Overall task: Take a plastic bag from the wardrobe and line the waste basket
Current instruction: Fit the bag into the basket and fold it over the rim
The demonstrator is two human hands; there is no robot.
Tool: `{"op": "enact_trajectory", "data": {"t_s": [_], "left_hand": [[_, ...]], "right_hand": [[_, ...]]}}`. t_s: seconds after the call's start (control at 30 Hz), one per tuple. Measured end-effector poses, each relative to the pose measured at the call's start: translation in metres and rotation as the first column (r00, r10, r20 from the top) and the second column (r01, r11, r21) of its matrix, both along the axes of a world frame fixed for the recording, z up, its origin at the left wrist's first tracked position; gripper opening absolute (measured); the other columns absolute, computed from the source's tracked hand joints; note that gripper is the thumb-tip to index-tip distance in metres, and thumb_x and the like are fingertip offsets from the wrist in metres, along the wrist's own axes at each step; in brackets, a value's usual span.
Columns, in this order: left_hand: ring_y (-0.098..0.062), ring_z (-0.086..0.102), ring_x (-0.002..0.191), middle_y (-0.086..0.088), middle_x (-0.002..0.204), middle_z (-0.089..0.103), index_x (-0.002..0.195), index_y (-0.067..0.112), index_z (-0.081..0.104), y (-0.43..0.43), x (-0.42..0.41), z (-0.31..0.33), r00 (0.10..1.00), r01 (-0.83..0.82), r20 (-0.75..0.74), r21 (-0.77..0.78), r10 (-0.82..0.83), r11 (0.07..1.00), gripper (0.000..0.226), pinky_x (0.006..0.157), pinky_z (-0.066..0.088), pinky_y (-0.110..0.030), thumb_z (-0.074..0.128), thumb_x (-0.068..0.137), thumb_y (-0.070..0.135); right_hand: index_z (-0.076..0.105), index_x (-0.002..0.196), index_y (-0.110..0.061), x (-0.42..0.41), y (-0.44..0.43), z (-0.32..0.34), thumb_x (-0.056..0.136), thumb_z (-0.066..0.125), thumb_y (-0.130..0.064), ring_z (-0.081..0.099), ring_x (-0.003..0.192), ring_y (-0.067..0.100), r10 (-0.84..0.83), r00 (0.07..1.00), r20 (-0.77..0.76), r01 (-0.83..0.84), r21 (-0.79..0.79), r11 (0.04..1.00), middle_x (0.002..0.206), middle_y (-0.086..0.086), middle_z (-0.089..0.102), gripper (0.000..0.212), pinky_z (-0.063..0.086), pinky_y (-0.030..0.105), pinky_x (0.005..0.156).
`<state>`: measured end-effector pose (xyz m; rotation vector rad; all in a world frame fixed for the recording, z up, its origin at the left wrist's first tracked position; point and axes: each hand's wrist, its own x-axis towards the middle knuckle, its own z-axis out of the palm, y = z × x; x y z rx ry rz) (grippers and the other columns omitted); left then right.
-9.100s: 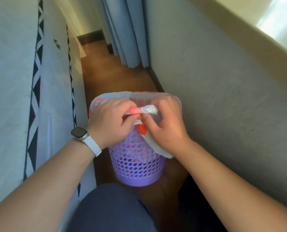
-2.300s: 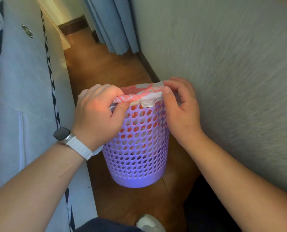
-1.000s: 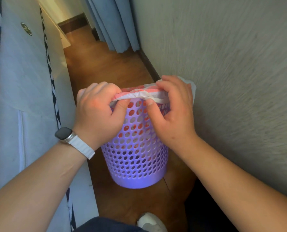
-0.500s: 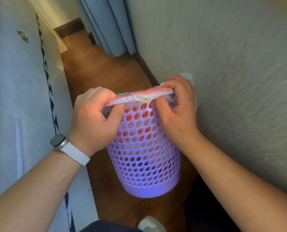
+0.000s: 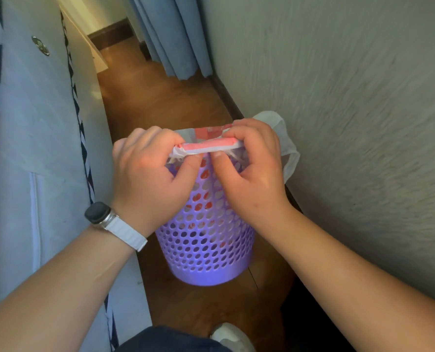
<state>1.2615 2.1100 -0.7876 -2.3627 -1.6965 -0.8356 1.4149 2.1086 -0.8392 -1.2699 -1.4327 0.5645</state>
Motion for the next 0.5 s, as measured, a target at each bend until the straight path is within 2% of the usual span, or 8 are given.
{"op": "enact_trajectory", "data": {"t_s": [0.07,0.13,0.3,0.4,0.5], "left_hand": [[-0.031,0.051,0.070,-0.006,0.071,0.055,0.074,0.011,0.056,0.002,-0.003,0.000,1.000,-0.002,0.020,-0.005,0.002,1.000,0.028,0.065,0.040,-0.045,0.055,0.089,0.034],[-0.032,0.050,0.068,-0.005,0.069,0.052,0.073,0.009,0.054,0.004,-0.005,0.000,0.999,0.010,0.044,-0.001,-0.010,1.000,0.030,0.064,0.039,-0.046,0.052,0.090,0.034],[-0.030,0.047,0.066,0.002,0.069,0.044,0.071,0.008,0.052,0.005,-0.007,0.002,0.993,0.064,0.102,-0.002,-0.064,0.998,0.034,0.060,0.040,-0.048,0.051,0.092,0.034],[-0.025,0.047,0.068,0.004,0.072,0.044,0.074,0.007,0.053,0.003,-0.005,0.003,0.987,0.081,0.141,-0.013,-0.078,0.997,0.031,0.062,0.040,-0.045,0.051,0.093,0.032],[-0.029,0.054,0.082,-0.003,0.085,0.056,0.091,0.010,0.061,0.000,-0.003,0.006,0.996,0.084,0.027,-0.030,-0.083,0.996,0.030,0.076,0.040,-0.043,0.050,0.092,0.038]], "right_hand": [[0.065,0.109,-0.012,0.004,0.000,0.001,0.085,0.061,-0.031,0.050,0.118,0.020,0.032,0.999,-0.020,-0.032,-0.013,0.999,0.121,0.004,0.055,0.031,0.035,0.025,0.103],[0.065,0.112,-0.012,0.011,0.003,0.000,0.085,0.061,-0.033,0.049,0.123,0.021,0.035,0.999,-0.017,-0.035,-0.010,0.999,0.126,0.001,0.052,0.035,0.034,0.025,0.107],[0.066,0.104,-0.010,0.024,0.012,-0.004,0.084,0.059,-0.035,0.049,0.125,0.028,-0.005,1.000,-0.014,0.005,0.008,1.000,0.129,0.009,0.052,0.032,0.035,0.043,0.109],[0.064,0.096,-0.007,0.024,0.012,-0.003,0.084,0.058,-0.032,0.052,0.117,0.028,-0.039,0.999,-0.005,0.040,0.040,0.998,0.120,0.009,0.056,0.028,0.038,0.041,0.104],[0.062,0.092,-0.005,0.021,0.012,0.001,0.084,0.058,-0.030,0.054,0.102,0.030,-0.085,0.996,0.038,0.081,0.087,0.993,0.105,0.010,0.058,0.026,0.040,0.037,0.094]]}}
